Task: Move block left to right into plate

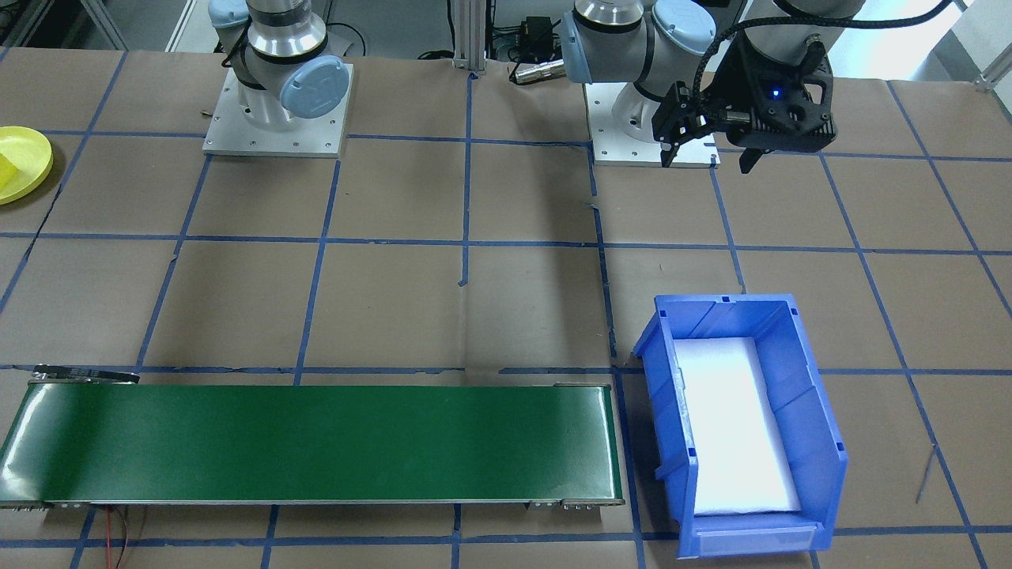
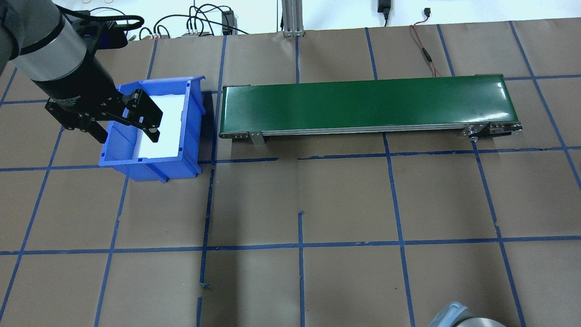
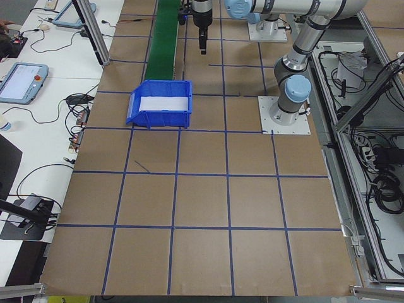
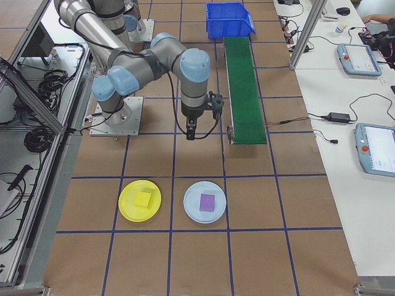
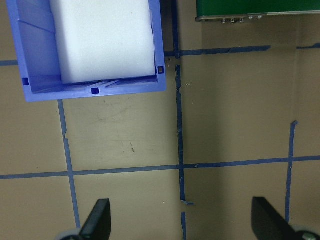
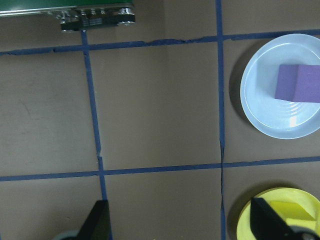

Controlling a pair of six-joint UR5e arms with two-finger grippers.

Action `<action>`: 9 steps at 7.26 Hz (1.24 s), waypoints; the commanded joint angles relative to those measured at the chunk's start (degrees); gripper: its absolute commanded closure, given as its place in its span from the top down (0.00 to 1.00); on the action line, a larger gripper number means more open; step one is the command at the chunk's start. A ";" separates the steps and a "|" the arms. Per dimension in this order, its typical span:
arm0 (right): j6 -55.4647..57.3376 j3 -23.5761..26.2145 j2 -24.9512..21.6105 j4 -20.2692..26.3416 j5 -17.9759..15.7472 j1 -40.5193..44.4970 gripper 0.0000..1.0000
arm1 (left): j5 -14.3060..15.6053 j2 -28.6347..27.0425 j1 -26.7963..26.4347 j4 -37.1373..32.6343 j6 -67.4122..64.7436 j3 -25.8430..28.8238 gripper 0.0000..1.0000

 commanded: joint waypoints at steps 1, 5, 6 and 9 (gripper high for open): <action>11.67 -0.21 -1.62 2.36 -0.76 14.54 1.00 | 0.00 0.00 0.00 0.05 0.02 0.00 1.00; 48.42 -1.44 -2.68 2.46 -0.59 40.56 1.00 | 0.00 0.00 0.00 0.05 -0.06 0.00 1.00; 53.57 -1.27 -2.33 -0.60 -1.02 44.97 1.00 | 0.00 0.00 0.00 0.05 -0.06 0.00 1.00; 56.29 -1.53 -1.46 -6.75 -0.24 46.60 1.00 | 0.09 0.09 0.00 -0.21 0.02 0.00 1.00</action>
